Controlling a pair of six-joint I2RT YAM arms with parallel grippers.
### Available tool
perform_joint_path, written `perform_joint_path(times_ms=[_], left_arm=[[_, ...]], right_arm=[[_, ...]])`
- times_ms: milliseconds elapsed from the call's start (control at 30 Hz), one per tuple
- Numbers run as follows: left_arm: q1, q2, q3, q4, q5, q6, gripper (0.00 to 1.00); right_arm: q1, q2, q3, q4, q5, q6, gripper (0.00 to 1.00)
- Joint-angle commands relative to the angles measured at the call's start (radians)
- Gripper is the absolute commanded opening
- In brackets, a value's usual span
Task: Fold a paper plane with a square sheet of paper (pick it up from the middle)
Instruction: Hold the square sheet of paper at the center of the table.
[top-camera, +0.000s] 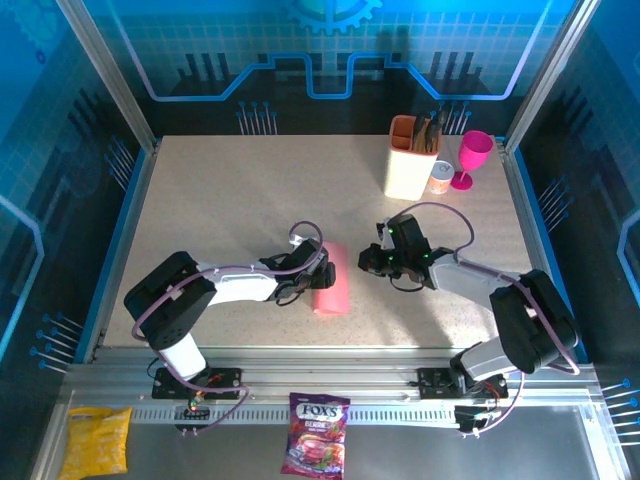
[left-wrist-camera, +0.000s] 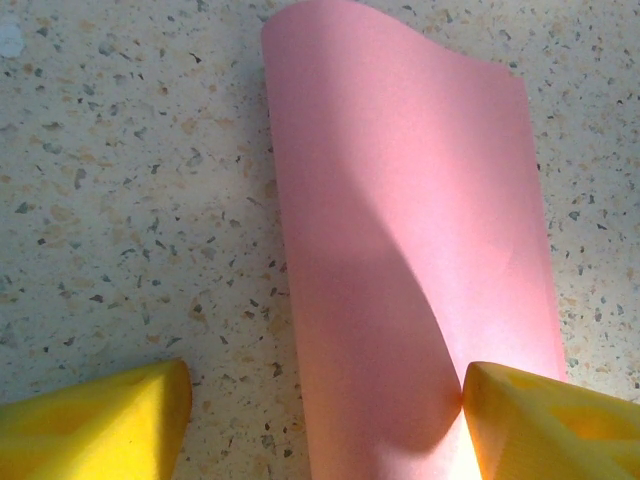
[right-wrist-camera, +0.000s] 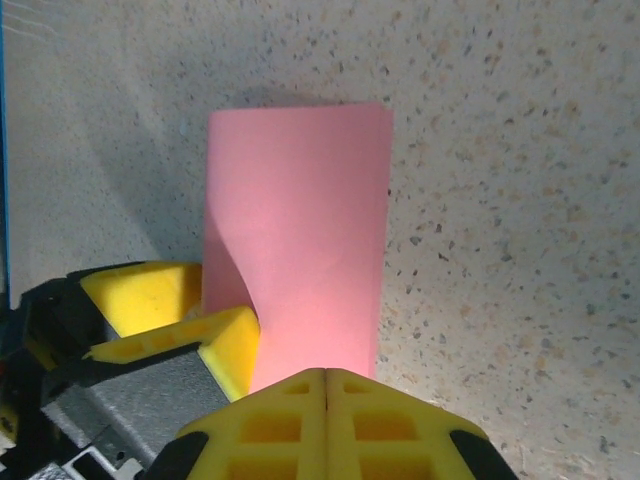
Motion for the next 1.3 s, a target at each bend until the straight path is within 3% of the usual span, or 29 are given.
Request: perform_joint_path(times_ms=[0,300,700,1067,1167,1267], left_arm=[[-0.005,0.034,-0.013,0.02,0.001,0.022,0.73],[-0.005,0.038,-0.018,0.022,0.0,0.022,0.73],[-0.005,0.027,-0.014,0.023,0.013,0.015,0.74],[0.015,-0.183,0.031,-0.096,0.123,-0.013,0.79],[0.016,-0.219,0.016,-0.085,0.175,-0.024,0.72],[0.016,-0.228,-0.001,-0.053,0.221,-0.026,0.52]], right_arm=[[0.038,0.045,0.002,0.034,-0.033,0.014,0.0],[0.121,0.158,0.046,0.076,-0.04,0.035,0.0],[0.14,0.241,0.018,0.117,-0.017,0.071,0.0],[0.141,0.265,-0.035,0.155,0.006,0.105,0.0],[0.142,0.271,-0.038,0.164,0.006,0.109,0.0],[0.144,0.28,-0.038,0.167,0.006,0.111,0.0]])
